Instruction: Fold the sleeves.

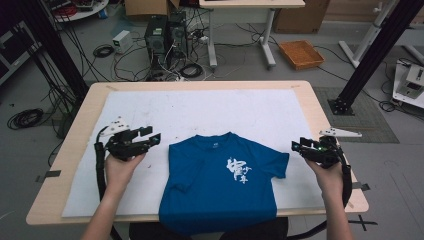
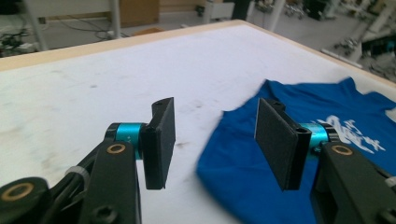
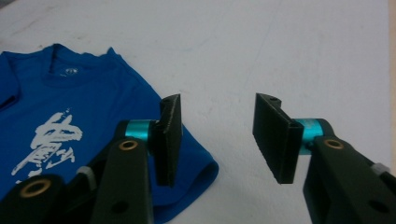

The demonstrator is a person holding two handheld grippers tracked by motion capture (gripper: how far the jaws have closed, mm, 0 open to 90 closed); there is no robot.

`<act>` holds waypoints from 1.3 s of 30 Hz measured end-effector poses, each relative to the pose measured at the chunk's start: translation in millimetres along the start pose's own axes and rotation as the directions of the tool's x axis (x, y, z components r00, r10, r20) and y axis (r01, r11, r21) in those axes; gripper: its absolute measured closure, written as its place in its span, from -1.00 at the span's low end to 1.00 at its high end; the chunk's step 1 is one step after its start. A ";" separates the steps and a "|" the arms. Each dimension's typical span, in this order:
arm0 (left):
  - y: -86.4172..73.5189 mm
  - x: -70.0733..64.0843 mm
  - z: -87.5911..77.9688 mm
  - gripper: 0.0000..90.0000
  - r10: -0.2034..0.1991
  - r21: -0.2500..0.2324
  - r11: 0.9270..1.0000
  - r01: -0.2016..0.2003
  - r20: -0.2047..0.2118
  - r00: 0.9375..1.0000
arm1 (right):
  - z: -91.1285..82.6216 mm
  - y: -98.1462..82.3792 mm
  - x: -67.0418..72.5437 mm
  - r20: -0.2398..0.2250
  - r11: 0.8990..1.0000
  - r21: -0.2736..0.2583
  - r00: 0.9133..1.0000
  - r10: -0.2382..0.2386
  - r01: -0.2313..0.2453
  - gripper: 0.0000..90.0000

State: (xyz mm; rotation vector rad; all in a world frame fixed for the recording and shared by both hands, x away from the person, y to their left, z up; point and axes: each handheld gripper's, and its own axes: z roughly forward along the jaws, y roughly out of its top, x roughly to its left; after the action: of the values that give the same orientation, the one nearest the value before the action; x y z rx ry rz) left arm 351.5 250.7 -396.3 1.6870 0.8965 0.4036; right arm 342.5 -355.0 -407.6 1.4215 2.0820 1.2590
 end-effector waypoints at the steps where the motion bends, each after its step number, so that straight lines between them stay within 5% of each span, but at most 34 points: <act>1: -0.7 4.3 -3.3 0.07 -0.010 -0.002 1.000 0.010 -0.006 1.000 | 3.9 -2.8 -2.3 -0.002 1.000 0.010 1.000 0.015 -0.015 0.23; 8: -4.5 19.8 -15.0 0.07 -0.053 -0.014 0.999 0.052 -0.024 0.998 | 22.7 -15.9 -9.6 -0.006 0.990 0.080 0.993 0.117 -0.116 0.29; 13: -6.6 21.8 -13.9 0.07 -0.060 -0.001 0.998 0.060 -0.023 0.998 | 27.1 -17.6 -8.3 -0.003 0.985 0.098 0.990 0.142 -0.141 0.32; 17: -6.2 19.3 -11.9 0.07 -0.056 0.005 0.998 0.056 -0.021 0.998 | 34.1 -19.3 -4.8 -0.009 0.984 0.128 0.992 0.125 -0.123 0.53; 20: -5.7 17.9 -10.5 0.07 -0.050 0.010 0.999 0.050 -0.017 0.999 | 33.6 -18.5 -0.1 -0.027 0.989 0.124 0.996 0.090 -0.086 0.94; 26: -5.2 15.7 -8.2 0.07 -0.046 0.013 0.999 0.046 -0.008 0.999 | 25.6 -11.4 9.4 -0.058 0.996 0.079 0.997 0.057 -0.052 0.99; 31: -4.8 14.1 -5.1 0.07 -0.042 0.020 0.999 0.042 0.000 0.999 | 21.2 1.9 34.6 -0.088 0.999 0.049 0.996 0.000 0.004 0.99; 39: -3.7 10.0 -1.1 0.07 -0.039 0.028 0.999 0.038 0.020 0.999 | 35.7 23.5 96.5 -0.132 0.994 0.043 0.987 -0.095 0.101 0.99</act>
State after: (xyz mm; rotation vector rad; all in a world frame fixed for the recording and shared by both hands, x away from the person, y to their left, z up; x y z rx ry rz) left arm 356.0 259.0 -401.2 1.6934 0.9223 0.3490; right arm 336.6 -251.3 -388.9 1.2708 2.2537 1.3000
